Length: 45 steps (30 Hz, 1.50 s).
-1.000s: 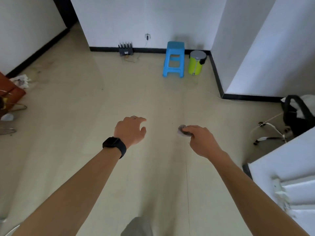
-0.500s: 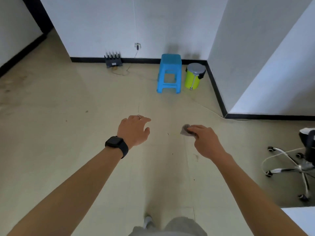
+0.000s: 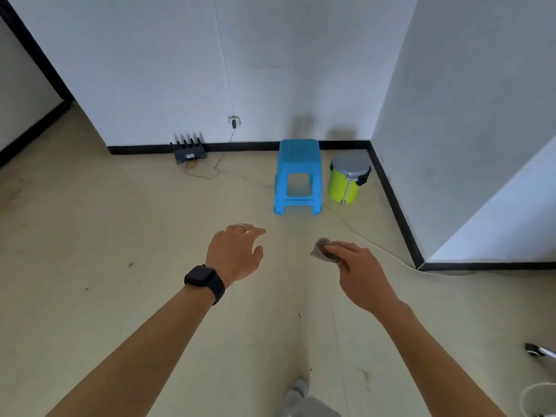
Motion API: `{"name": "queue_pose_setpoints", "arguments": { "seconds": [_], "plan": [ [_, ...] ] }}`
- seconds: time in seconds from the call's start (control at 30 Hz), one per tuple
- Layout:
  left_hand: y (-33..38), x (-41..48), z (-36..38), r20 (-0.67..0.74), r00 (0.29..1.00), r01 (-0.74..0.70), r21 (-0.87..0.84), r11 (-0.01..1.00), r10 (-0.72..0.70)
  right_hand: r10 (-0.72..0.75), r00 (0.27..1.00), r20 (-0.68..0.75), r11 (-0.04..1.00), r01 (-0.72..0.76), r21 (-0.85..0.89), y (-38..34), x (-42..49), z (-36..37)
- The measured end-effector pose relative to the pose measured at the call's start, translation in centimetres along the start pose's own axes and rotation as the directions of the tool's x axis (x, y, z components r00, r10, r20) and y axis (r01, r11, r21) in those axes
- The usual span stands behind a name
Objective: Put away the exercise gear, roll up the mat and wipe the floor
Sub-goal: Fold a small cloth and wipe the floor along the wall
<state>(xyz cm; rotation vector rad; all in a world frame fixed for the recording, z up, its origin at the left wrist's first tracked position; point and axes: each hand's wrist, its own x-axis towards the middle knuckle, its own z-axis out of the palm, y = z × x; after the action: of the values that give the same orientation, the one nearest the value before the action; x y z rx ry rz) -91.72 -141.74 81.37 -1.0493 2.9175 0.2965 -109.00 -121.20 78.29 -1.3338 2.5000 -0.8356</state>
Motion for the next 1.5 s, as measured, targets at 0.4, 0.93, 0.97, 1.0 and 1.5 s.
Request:
{"name": "queue_pose_setpoints", "arguments": {
  "seconds": [0.4,0.93,0.97,1.0,1.5],
  "plan": [
    [0.1,28.3,-1.1,0.100,0.995,-0.023,-0.008,1.000,0.024,0.170,0.975,0.141,0.959,-0.197,0.204,7.7,24.5,-0.9],
    [-1.7,64.0,2.8,0.301,0.951,-0.053,-0.084,0.995,0.076,0.303,0.945,0.123,0.923,-0.323,0.210,17.0,58.6,2.4],
    [-2.1,65.8,3.4,0.313,0.948,-0.038,-0.091,0.995,0.065,0.313,0.937,0.154,0.919,-0.340,0.202,17.7,60.4,3.2],
    [-2.5,67.7,4.1,0.326,0.944,-0.025,-0.092,0.995,0.054,0.319,0.930,0.183,0.918,-0.351,0.185,18.6,62.5,4.1],
    [-8.8,96.1,17.8,0.519,0.837,0.234,-0.053,0.971,-0.173,0.321,0.846,0.426,0.912,-0.398,0.103,31.7,94.4,20.1]
  ]
}}
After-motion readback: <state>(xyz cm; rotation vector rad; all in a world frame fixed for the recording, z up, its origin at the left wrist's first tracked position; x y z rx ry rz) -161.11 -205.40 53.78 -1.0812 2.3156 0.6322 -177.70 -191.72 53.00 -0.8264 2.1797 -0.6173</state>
